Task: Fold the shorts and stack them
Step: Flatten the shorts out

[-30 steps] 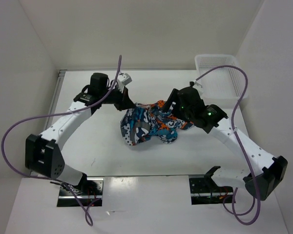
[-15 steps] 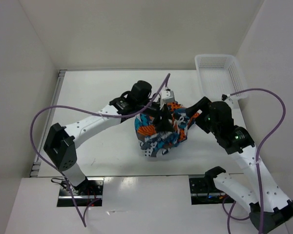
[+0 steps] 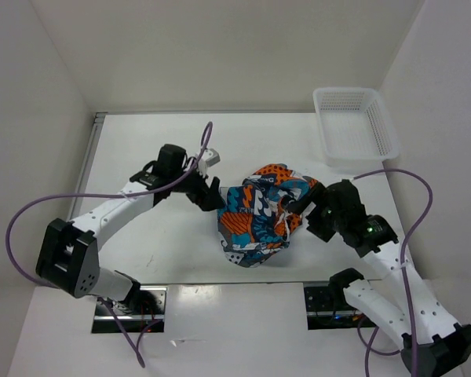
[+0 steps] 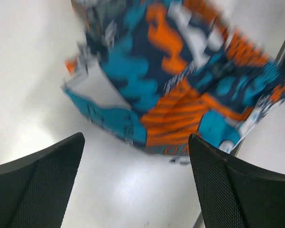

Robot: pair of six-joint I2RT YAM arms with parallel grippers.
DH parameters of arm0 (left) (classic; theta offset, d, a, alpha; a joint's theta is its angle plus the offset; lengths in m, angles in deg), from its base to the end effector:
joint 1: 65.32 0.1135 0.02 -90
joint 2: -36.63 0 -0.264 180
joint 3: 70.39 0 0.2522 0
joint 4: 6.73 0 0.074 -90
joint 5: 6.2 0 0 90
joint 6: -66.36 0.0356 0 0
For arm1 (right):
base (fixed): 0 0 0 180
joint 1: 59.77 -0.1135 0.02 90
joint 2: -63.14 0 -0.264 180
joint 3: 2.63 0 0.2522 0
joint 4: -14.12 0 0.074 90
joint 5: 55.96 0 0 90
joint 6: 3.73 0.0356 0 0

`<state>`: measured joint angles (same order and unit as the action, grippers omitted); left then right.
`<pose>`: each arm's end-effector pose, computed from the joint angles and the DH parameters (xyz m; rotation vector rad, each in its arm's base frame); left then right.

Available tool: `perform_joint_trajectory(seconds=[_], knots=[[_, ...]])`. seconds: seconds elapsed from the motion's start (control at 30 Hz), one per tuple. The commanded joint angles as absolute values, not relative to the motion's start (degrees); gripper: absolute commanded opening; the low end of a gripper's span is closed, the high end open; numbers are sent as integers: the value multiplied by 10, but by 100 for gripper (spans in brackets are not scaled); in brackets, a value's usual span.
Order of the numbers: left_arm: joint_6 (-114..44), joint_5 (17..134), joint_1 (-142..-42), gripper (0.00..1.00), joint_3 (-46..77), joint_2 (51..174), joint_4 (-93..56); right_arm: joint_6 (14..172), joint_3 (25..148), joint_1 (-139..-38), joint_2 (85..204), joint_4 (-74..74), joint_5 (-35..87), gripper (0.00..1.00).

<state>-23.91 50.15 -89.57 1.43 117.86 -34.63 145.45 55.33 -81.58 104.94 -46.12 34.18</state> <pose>0.2754 -0.1457 0.2704 0.7833 2.0942 -0.8859 0.1339 0.0535 0.2834 0.7853 2.3180 0.6710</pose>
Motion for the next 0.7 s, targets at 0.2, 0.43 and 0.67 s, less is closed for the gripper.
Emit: perform_joint_trajectory(seconds=[0.2, 0.43, 0.67], knots=[[-236, 489, -897, 97, -51, 1258, -251, 1536, 468, -886, 1042, -448, 252, 92], [-236, 443, -907, 92, -29, 1328, -194, 1585, 436, -963, 1084, -366, 245, 71], [-236, 473, -907, 0, -8, 1323, -211, 1580, 479, -974, 1136, -326, 292, 6]])
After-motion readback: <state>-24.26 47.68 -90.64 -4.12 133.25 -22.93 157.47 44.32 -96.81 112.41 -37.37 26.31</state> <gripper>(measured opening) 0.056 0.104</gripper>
